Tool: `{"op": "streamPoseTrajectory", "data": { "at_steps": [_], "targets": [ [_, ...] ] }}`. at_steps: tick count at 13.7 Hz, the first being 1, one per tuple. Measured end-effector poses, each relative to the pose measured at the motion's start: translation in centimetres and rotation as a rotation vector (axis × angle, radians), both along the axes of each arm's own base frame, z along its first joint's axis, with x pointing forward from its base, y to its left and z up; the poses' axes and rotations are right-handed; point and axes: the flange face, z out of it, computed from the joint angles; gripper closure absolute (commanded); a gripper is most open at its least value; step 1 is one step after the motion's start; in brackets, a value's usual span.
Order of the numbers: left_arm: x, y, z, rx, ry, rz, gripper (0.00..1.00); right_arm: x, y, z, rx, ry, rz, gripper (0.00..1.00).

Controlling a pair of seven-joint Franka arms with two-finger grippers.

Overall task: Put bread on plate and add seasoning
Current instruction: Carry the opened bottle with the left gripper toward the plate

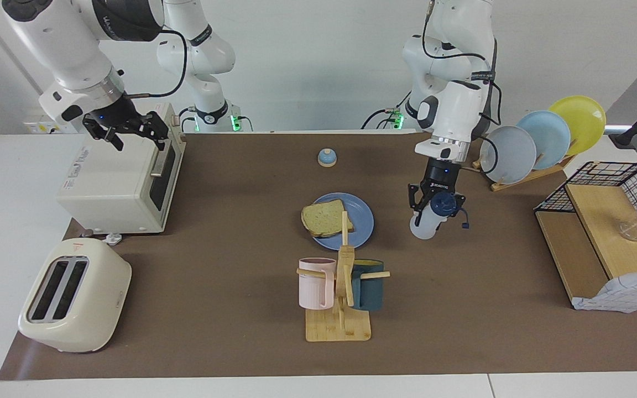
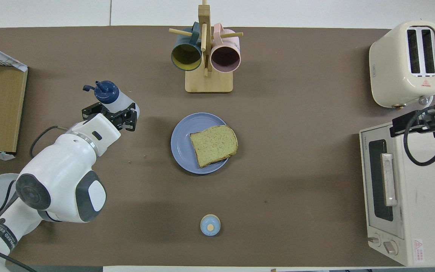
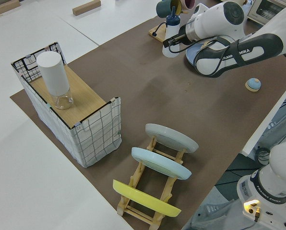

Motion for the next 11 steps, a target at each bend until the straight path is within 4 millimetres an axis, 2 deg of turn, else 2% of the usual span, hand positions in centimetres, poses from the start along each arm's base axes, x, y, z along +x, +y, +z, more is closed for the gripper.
{"op": "streamPoseTrajectory", "data": {
  "at_steps": [4,7,11],
  "targets": [
    [0.1,0.1,-3.0,0.025,-0.085,0.046,1.00,0.0,0.2,0.0,0.000,0.000,0.003,0.00],
    [-0.3,-0.9,-5.5,0.045,-0.101,0.051,1.00,0.0,0.2,0.0,0.000,0.000,0.003,0.00],
    [-0.3,-1.0,-7.0,0.063,-0.091,0.050,1.00,0.0,0.2,0.0,0.000,0.000,0.003,0.00]
  ]
}}
